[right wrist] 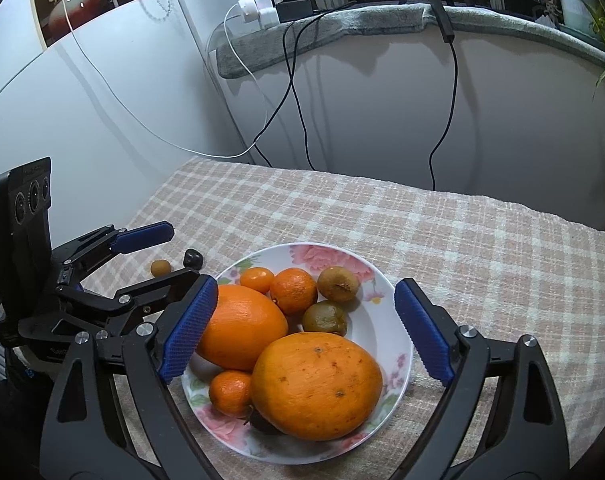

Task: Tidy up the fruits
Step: 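Move both tools back to the small brown fruit and dark plum on the cloth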

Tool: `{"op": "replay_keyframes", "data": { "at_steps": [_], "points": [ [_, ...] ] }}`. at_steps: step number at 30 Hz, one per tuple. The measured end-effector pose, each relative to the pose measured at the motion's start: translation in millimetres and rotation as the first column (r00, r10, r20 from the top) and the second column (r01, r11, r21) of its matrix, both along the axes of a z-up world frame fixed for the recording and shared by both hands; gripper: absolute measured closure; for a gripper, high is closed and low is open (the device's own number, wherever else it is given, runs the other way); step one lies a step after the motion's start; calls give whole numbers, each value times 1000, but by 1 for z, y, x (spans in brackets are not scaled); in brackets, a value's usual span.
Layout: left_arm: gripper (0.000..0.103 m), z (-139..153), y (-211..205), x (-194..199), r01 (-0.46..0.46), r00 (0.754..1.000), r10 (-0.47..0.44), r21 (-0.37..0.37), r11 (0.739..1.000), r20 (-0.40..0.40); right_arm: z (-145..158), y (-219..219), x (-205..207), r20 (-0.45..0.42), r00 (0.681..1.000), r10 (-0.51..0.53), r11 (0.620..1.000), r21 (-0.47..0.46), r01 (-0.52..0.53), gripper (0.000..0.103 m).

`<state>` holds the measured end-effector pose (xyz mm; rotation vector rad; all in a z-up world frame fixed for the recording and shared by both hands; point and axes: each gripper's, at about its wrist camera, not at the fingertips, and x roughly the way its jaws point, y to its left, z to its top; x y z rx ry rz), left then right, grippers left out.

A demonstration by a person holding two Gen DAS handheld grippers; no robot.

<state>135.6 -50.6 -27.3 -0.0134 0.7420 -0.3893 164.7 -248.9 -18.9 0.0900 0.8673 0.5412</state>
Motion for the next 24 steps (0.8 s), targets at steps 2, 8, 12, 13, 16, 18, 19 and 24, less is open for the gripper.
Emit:
{"op": "replay_keyframes", "data": {
  "at_steps": [2, 8, 12, 13, 16, 18, 19, 24],
  "points": [
    [22, 1, 3, -3, -8, 1000, 8, 2, 1000, 5, 2, 2, -2, 2, 1000, 0, 1000, -3, 0, 11],
    [22, 2, 14, -11, -27, 999, 27, 5, 1000, 18, 6, 14, -7, 11, 1000, 16, 1000, -19, -16, 11],
    [22, 3, 25, -17, -48, 999, 48, 3, 999, 24, 10, 24, -9, 20, 999, 31, 999, -24, -31, 11],
    [22, 3, 28, -18, -54, 998, 54, 4, 999, 26, 10, 28, -9, 24, 999, 38, 999, -22, -38, 11],
    [22, 3, 38, -22, -75, 997, 75, 4, 997, 33, 13, 37, -11, 34, 998, 49, 999, -19, -49, 11],
    [22, 4, 46, -25, -89, 995, 89, 3, 996, 36, 14, 44, -11, 34, 998, 58, 998, -10, -58, 11],
    [22, 4, 48, -26, -95, 995, 94, 4, 996, 37, 15, 48, -11, 34, 998, 61, 998, -3, -61, 11],
    [22, 2, 68, -32, -132, 991, 132, 3, 991, 39, 17, 63, -9, 35, 997, 72, 997, 14, -73, 11]
  ]
}}
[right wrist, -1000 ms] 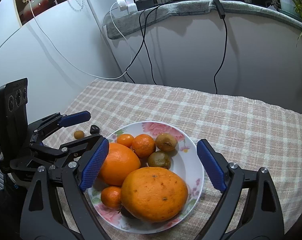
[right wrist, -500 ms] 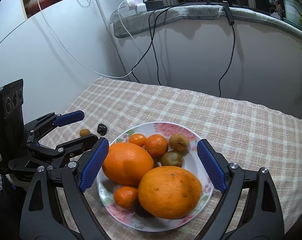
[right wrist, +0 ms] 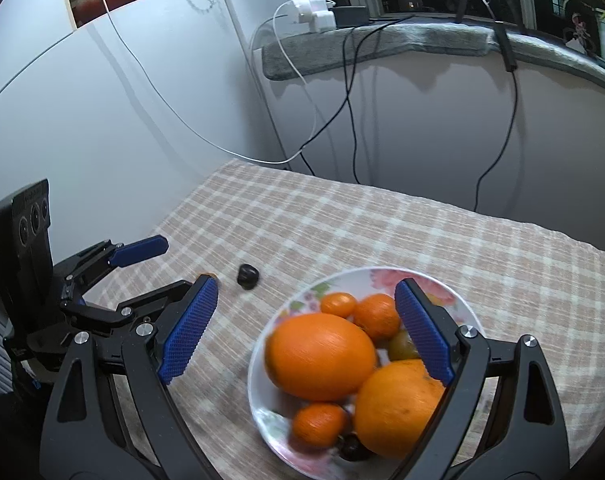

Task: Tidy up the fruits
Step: 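Move both tools back to the small brown fruit and dark plum on the cloth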

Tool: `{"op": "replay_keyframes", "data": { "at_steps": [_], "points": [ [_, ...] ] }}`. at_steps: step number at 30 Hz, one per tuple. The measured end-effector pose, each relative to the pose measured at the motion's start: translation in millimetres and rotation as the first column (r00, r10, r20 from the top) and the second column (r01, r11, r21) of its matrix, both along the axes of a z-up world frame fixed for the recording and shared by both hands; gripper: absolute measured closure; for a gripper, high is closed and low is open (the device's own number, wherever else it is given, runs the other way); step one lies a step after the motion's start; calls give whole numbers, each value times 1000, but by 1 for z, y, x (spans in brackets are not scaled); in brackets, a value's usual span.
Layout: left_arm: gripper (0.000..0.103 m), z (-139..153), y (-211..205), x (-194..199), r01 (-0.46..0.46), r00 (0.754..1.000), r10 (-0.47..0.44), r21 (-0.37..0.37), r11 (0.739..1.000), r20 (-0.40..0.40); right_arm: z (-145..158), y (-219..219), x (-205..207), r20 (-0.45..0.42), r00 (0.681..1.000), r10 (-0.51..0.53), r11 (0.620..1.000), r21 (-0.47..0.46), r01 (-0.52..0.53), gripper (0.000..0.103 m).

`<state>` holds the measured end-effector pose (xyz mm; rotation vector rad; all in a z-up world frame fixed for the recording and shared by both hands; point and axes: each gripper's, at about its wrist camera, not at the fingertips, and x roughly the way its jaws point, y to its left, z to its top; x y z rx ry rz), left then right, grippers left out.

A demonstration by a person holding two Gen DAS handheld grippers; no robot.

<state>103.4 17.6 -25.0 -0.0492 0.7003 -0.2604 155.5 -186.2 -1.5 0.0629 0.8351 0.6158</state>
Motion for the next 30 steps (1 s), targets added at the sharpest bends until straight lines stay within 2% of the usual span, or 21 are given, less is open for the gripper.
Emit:
{"op": "replay_keyframes", "data": {
  "at_steps": [12, 18, 25, 28, 30],
  "points": [
    [22, -18, 42, -13, -71, 997, 71, -2, 997, -26, -2, 39, 9, -14, 997, 77, 997, 27, -77, 11],
    [22, -36, 58, -19, -78, 995, 78, 9, 997, -60, -14, 65, 24, -83, 990, 112, 993, -18, -114, 11],
    [40, -46, 69, -15, -57, 994, 52, -50, 997, -96, -35, 96, 38, -189, 968, 167, 984, -30, -176, 11],
    [48, -48, 68, -10, -35, 994, 28, -66, 997, -108, -41, 108, 42, -214, 958, 193, 977, -51, -208, 22],
    [50, -50, 67, -6, -25, 993, 15, -78, 997, -119, -47, 118, 44, -229, 953, 201, 971, -81, -224, 25]
  ]
}}
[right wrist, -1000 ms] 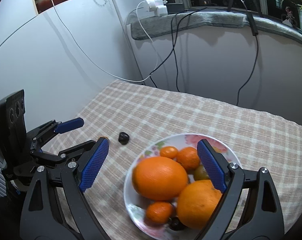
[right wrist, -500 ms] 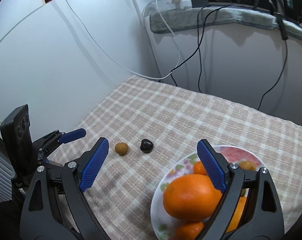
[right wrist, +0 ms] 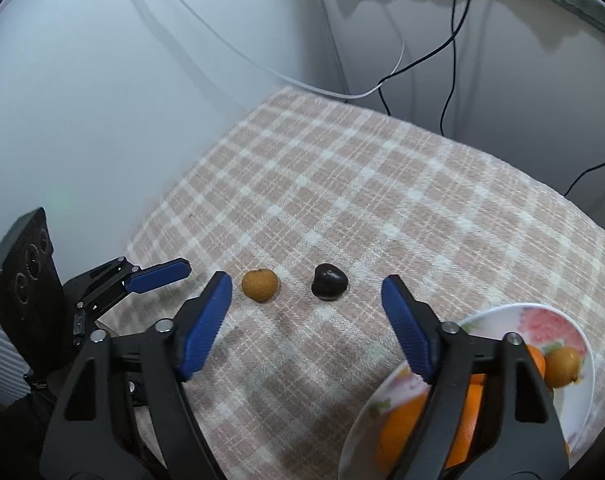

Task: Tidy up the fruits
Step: 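Move both tools back to the small brown fruit and dark plum on the cloth, then close the left gripper on the brown fruit while the right grasps the dark plum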

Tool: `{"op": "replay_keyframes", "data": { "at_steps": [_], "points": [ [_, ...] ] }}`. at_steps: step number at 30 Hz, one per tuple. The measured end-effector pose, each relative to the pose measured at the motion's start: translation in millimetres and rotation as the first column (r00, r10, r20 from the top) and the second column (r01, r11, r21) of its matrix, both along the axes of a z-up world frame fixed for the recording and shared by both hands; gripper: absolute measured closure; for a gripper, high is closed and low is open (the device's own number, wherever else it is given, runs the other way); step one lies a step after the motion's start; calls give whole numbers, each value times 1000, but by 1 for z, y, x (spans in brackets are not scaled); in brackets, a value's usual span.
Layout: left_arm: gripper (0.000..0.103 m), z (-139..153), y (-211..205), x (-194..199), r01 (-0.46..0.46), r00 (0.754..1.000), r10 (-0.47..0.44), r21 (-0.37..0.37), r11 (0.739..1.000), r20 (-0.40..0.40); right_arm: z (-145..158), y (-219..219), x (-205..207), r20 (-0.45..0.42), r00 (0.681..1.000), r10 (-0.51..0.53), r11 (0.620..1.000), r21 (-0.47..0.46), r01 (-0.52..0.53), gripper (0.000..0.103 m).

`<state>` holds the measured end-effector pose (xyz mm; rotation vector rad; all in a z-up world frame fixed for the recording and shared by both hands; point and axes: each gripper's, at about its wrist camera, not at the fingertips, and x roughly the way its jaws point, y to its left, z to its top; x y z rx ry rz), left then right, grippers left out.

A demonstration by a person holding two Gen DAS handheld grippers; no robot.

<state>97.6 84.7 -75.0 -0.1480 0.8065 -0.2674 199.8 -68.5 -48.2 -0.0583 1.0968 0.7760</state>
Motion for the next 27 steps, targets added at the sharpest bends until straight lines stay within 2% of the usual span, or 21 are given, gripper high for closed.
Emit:
{"op": "replay_keyframes", "data": {
  "at_steps": [2, 4, 11, 18, 27],
  "points": [
    [52, -1, -1, 4, 6, 1000, -6, -9, 1000, -6, -5, 7, 2, -5, 1000, 12, 1000, -29, -12, 30],
    [58, -2, -2, 7, 19, 1000, -19, -10, 1000, -11, -12, 14, 3, -12, 1000, 25, 998, -57, -25, 35],
    [62, -9, -11, 19, 48, 998, -47, 34, 998, -32, -23, 17, 7, -25, 999, 36, 994, -99, -38, 49],
    [69, -18, -14, 34, 64, 996, -61, 56, 996, -64, -28, 23, 5, -21, 999, 47, 991, -125, -49, 50],
    [78, -21, -18, 39, 92, 994, -86, 76, 993, -70, -36, 27, 5, -20, 999, 50, 987, -149, -52, 63]
  ]
}}
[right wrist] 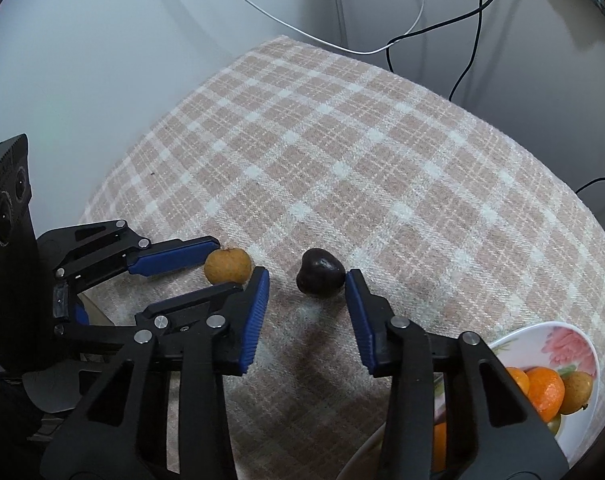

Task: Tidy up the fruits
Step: 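Close the left gripper on the brown fruit while the right grasps the dark plum, then lift and carry the brown fruit and dark plum over the white plate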

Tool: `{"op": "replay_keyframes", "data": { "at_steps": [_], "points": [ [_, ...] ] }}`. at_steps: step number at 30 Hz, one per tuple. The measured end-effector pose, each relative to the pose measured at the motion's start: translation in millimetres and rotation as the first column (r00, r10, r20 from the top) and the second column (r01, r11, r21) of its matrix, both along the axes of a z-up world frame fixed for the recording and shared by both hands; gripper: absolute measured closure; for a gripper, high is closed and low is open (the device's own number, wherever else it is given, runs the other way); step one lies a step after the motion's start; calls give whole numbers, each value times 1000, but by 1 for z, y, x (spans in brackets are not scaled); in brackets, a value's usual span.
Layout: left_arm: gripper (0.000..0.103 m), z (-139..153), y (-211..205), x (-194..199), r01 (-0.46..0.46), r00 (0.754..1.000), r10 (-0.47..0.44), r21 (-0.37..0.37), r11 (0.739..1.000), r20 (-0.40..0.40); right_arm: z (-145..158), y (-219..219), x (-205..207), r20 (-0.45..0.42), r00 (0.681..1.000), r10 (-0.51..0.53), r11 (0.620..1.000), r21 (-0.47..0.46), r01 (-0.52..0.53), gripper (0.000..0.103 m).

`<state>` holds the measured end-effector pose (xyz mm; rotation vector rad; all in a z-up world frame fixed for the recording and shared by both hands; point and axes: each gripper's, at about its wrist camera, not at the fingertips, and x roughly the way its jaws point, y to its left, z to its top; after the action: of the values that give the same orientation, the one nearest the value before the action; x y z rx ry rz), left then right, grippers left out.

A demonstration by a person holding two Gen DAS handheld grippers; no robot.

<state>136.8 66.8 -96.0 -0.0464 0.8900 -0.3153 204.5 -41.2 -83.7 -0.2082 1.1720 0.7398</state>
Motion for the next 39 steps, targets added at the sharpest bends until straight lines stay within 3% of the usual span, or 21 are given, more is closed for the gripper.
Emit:
{"op": "replay_keyframes", "data": {
  "at_steps": [3, 7, 24, 39],
  "points": [
    [80, -1, -1, 1, 5, 1000, -5, 5, 1000, 2, -2, 0, 1, -5, 1000, -6, 1000, -2, 6, 66],
    [80, -1, -1, 1, 4, 1000, -4, 1, 1000, 3, -4, -1, 1, 5, 1000, -13, 1000, -14, 13, 77],
    [80, 12, 4, -14, -23, 999, 23, -19, 1000, 33, 6, -8, -6, 21, 1000, -21, 999, 29, 21, 79],
    [80, 41, -23, -24, 24, 995, -21, -22, 999, 95, 53, -56, -28, 88, 995, -55, 991, 129, 44, 79]
  ]
}}
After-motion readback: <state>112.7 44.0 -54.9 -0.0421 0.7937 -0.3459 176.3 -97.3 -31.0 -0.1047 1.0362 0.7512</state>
